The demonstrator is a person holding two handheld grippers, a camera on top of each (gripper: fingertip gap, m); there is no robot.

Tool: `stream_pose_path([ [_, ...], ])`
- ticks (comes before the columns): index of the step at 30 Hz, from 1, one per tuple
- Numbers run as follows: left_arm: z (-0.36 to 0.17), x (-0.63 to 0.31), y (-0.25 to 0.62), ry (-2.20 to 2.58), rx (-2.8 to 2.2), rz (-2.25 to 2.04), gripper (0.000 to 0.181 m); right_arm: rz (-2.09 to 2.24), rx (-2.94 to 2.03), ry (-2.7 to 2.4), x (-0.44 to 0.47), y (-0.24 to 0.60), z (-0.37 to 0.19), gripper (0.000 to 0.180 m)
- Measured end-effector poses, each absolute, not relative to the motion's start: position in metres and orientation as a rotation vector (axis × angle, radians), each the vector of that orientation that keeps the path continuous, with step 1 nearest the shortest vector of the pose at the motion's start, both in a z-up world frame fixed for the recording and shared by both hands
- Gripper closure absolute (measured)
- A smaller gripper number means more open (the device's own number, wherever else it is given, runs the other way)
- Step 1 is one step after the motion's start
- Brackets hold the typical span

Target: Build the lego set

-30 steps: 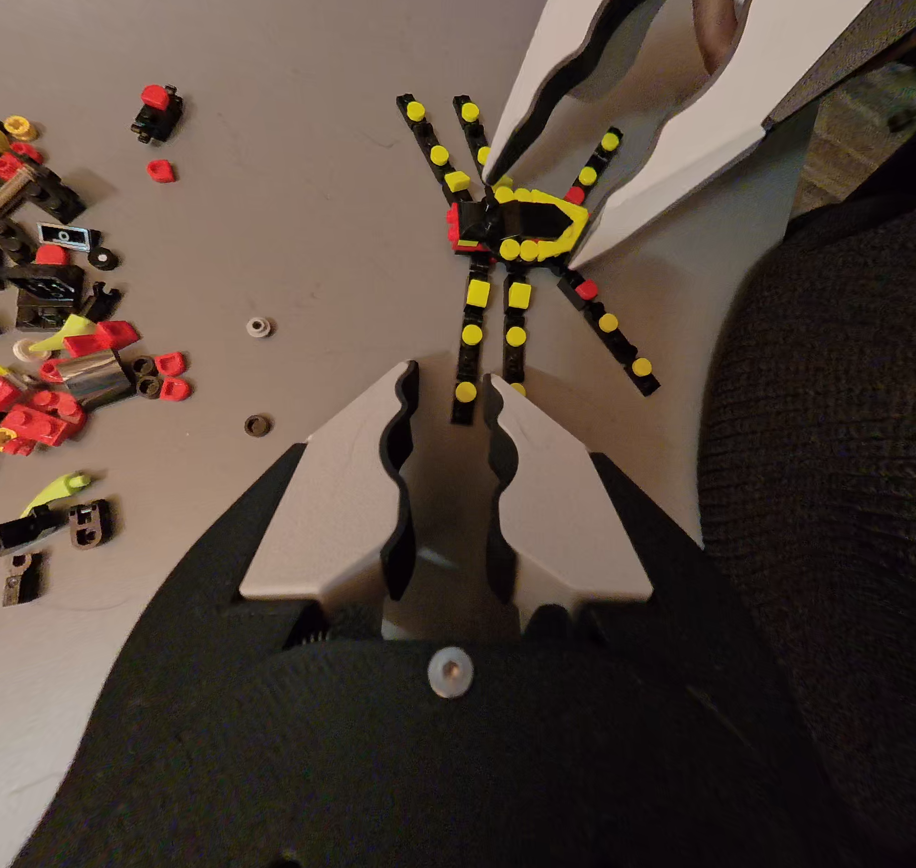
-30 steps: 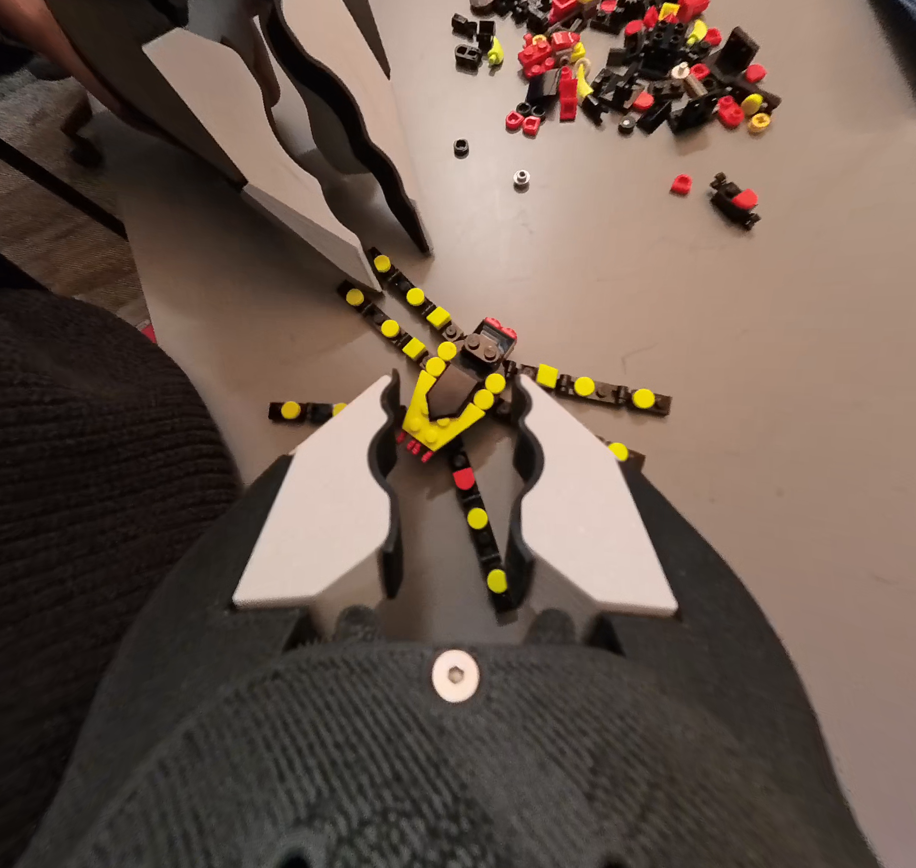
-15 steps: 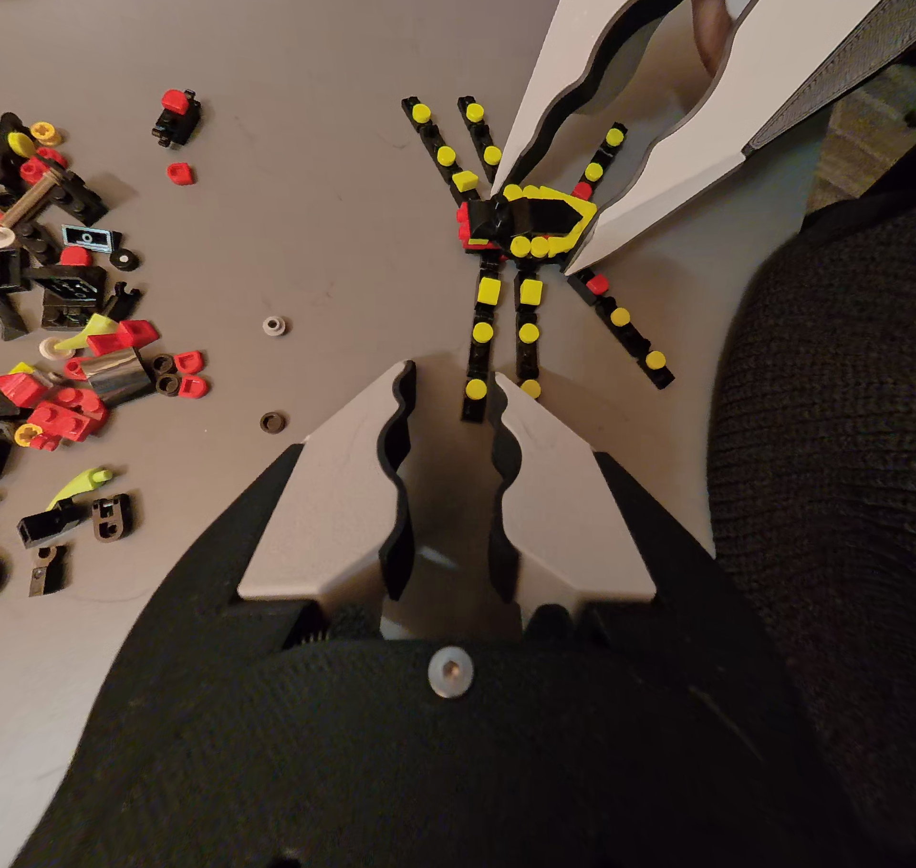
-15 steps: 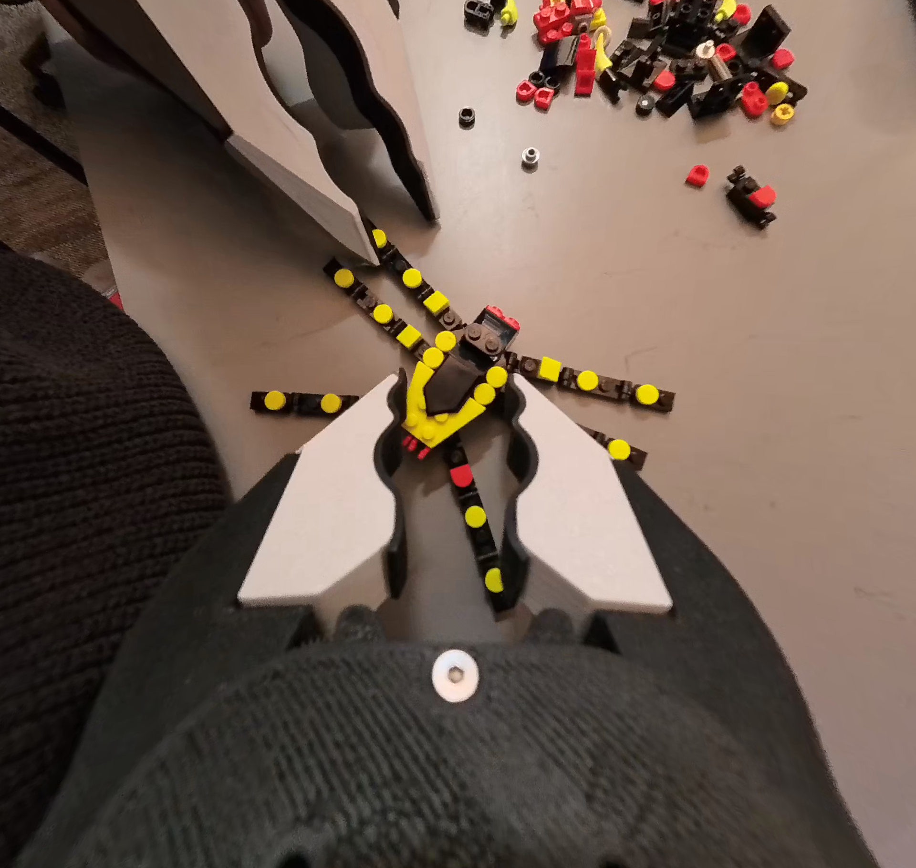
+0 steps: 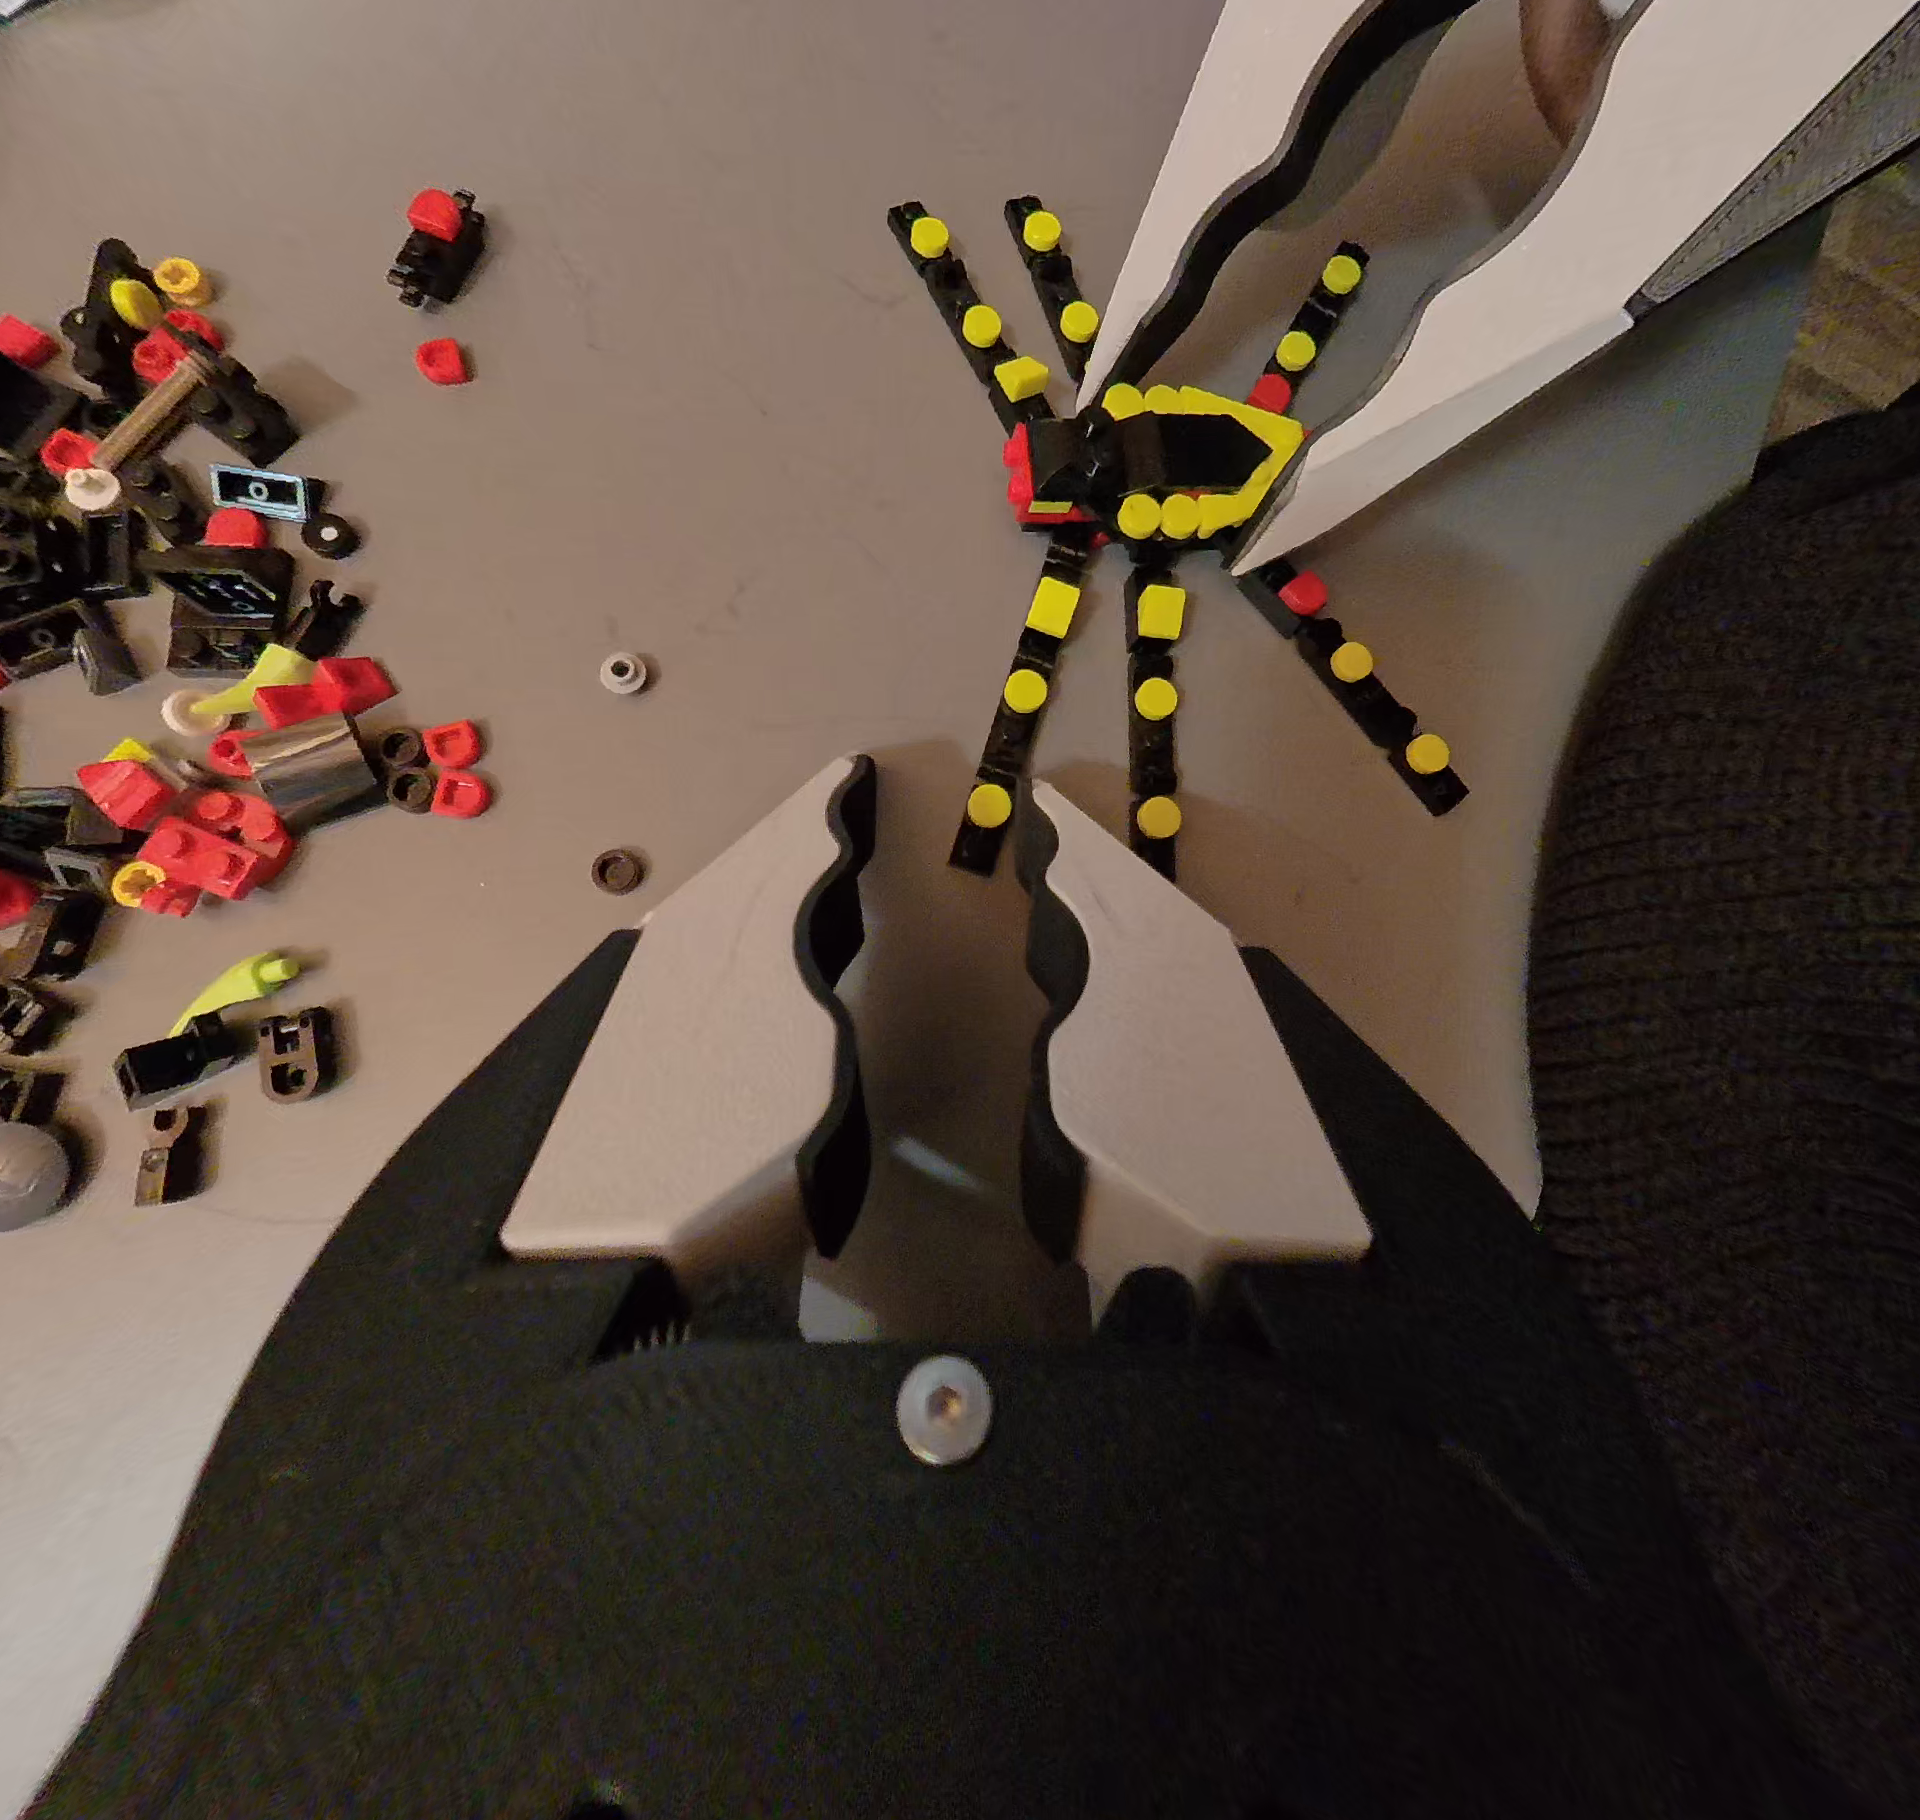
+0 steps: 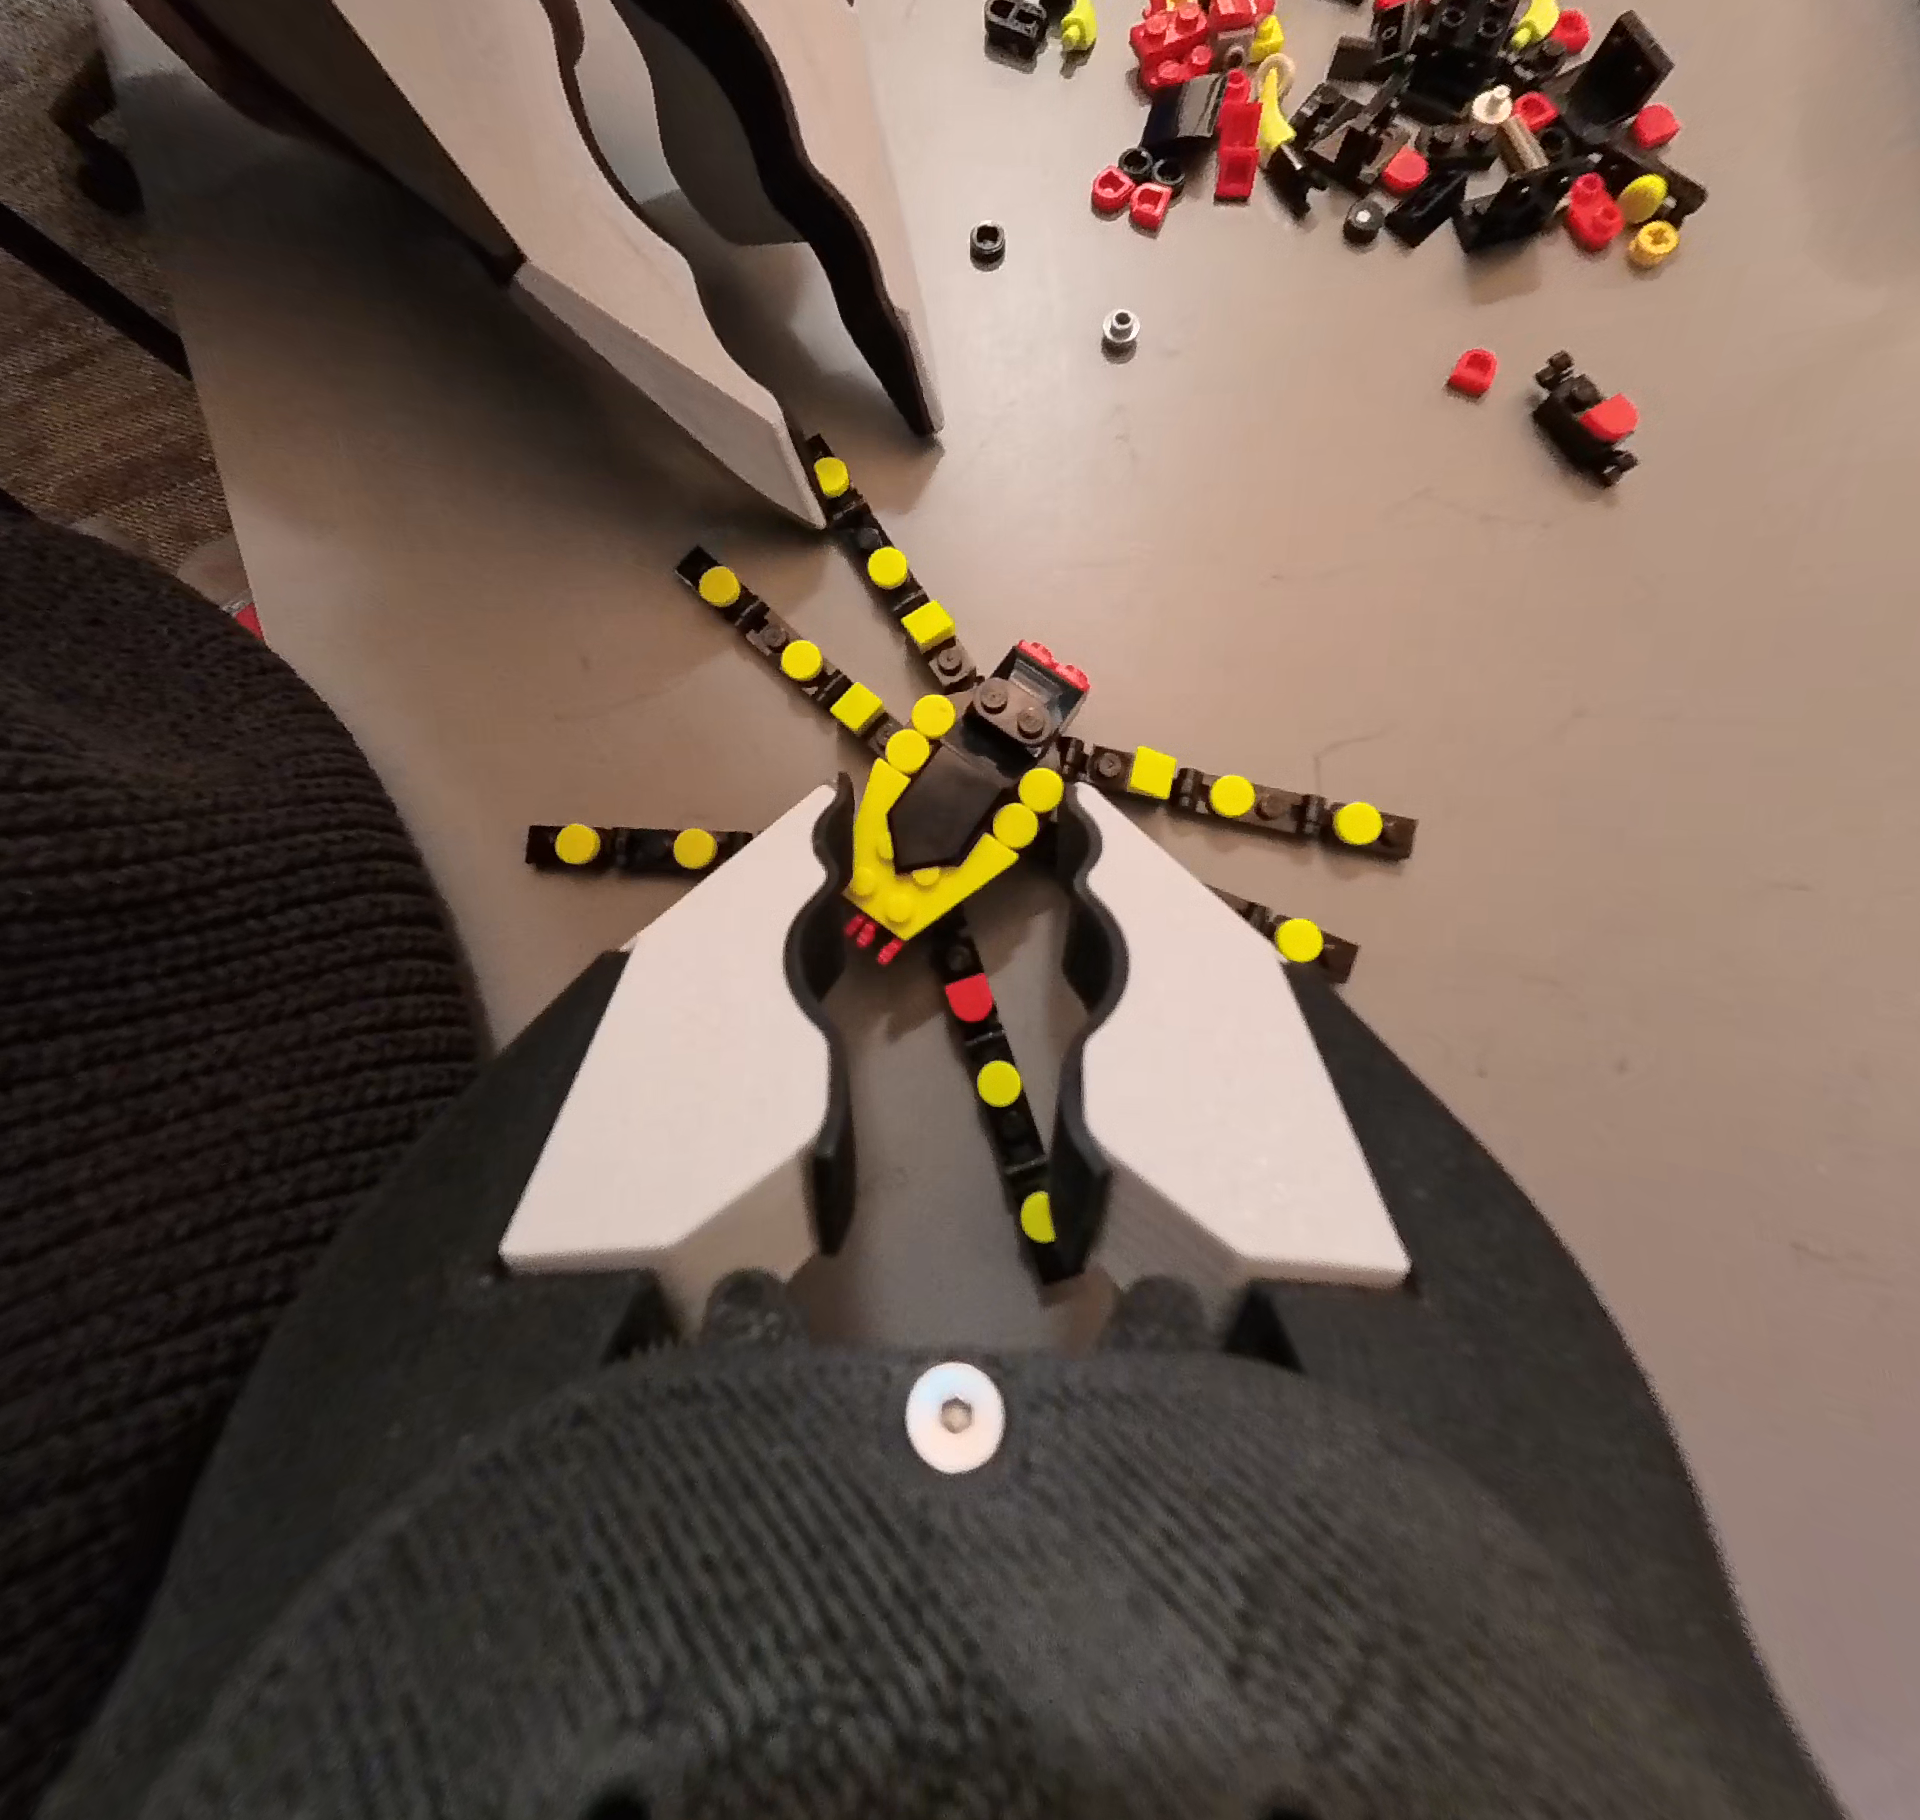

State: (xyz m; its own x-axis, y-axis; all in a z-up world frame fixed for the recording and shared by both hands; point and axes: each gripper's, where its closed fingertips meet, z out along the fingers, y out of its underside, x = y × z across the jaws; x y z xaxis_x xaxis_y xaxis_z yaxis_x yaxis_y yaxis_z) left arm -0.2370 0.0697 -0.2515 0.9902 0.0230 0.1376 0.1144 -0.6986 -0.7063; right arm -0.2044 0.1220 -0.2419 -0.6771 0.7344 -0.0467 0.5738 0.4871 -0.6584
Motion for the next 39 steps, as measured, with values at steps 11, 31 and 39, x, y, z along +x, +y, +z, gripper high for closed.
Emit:
stream_pose_path([
  [11, -0.251, -0.235, 0.069, -0.091, -2.338, -0.162, 0.157, 0.976, -1.114, -2.486, -0.205, 0.122, -0.242, 0.141],
  [31, -0.240, -0.241, 0.070, -0.121, -2.281, -0.157, 0.153, 1.240, -1.160, -2.216, -0.225, 0.158, -0.193, 0.125],
  [39, -0.229, -0.232, 0.073, -0.065, -2.231, -0.180, 0.150, 1.135, -1.182, -2.261, -0.226, 0.189, -0.210, 0.130],
])
